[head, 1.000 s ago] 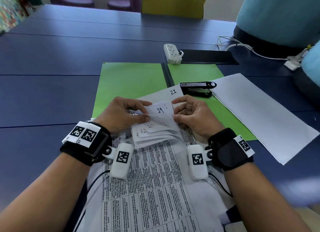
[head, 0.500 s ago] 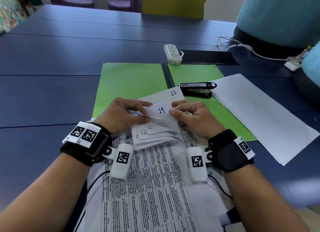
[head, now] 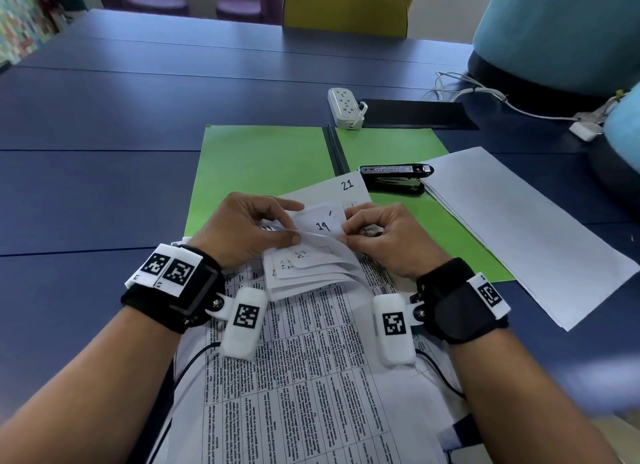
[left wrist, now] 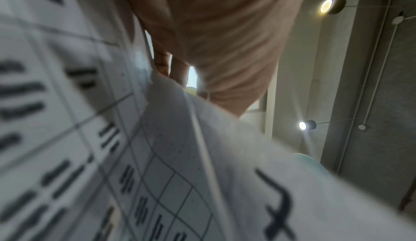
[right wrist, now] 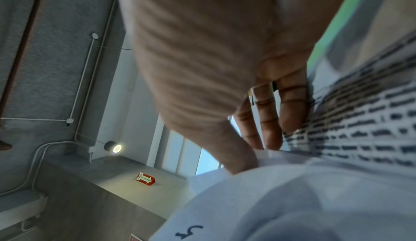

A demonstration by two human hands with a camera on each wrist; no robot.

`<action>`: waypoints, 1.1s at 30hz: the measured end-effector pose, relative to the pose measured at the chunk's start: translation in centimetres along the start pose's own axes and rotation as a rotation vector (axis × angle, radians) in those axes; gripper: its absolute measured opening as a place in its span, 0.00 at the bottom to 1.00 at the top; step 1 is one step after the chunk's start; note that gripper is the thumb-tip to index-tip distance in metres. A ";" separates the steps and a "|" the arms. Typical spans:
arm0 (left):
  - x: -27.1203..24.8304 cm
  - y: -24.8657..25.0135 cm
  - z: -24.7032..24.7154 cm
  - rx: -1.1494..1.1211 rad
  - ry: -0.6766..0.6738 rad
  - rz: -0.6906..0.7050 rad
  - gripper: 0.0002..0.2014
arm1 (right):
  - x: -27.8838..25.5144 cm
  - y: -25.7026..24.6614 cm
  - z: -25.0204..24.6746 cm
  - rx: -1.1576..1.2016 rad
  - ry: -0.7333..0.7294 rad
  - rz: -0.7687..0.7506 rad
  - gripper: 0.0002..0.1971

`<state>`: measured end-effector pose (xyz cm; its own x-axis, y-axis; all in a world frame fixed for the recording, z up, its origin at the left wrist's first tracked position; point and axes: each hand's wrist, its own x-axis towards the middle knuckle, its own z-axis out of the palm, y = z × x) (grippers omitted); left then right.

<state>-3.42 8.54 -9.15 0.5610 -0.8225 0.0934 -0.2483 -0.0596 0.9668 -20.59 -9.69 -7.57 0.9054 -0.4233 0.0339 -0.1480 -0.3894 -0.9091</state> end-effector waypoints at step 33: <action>0.1 0.1 0.4 -0.054 0.004 -0.077 0.05 | 0.1 0.2 0.2 0.132 0.224 0.072 0.07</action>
<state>-3.71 8.19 -9.14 0.5801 -0.8144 0.0193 -0.1613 -0.0916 0.9827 -20.43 -9.62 -7.86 0.7817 -0.6221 0.0444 -0.1428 -0.2477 -0.9583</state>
